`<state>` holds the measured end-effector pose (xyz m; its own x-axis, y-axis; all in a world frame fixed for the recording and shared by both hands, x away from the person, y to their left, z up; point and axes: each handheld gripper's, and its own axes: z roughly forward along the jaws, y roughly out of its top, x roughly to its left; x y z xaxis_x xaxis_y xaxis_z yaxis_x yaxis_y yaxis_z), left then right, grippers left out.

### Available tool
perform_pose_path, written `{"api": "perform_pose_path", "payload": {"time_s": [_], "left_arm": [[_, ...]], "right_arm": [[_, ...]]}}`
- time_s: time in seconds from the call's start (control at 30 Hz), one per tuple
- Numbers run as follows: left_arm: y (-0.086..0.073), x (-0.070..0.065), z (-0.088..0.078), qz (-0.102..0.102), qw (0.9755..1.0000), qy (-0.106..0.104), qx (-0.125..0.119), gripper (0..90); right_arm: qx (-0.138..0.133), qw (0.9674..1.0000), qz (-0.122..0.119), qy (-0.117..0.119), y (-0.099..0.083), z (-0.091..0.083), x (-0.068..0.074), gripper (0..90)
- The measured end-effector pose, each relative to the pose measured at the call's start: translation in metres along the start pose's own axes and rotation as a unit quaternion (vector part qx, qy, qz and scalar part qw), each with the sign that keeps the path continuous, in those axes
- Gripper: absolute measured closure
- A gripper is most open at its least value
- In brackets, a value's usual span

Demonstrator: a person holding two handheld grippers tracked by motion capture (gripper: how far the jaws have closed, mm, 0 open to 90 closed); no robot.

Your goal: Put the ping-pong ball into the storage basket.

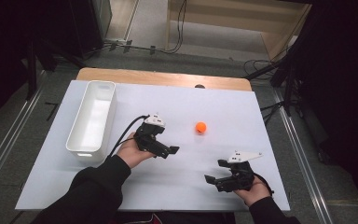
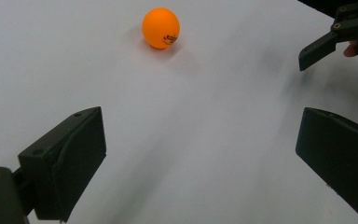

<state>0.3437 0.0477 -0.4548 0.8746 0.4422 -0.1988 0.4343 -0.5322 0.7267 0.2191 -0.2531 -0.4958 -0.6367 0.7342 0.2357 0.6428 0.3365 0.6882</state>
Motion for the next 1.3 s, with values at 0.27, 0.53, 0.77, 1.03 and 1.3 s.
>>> {"api": "perform_pose_path", "payload": {"time_s": [0.27, 0.53, 0.77, 1.03, 1.3], "left_arm": [[0.013, 0.001, 0.007, 0.008, 0.9999, -0.012, -0.001, 2.0], [0.021, 0.001, 0.013, 0.014, 0.9998, -0.011, -0.003, 2.1], [0.026, 0.004, 0.022, 0.021, 0.9997, -0.009, 0.004, 2.0], [0.033, 0.006, 0.033, 0.035, 0.9993, -0.012, 0.006, 2.0], [0.040, 0.007, 0.039, 0.037, 0.9993, -0.011, -0.001, 2.0]], "right_arm": [[0.000, 1.0000, -0.003, 0.000, 0.000, 0.000, 0.000, 13.2], [0.000, 1.0000, -0.001, 0.001, 0.000, 0.000, 0.000, 13.1], [0.000, 1.0000, -0.002, 0.000, 0.000, 0.000, 0.000, 13.2], [-0.001, 1.0000, -0.001, 0.001, 0.000, 0.000, 0.000, 13.2], [0.000, 1.0000, -0.002, 0.001, 0.000, 0.000, 0.000, 13.2]]}}
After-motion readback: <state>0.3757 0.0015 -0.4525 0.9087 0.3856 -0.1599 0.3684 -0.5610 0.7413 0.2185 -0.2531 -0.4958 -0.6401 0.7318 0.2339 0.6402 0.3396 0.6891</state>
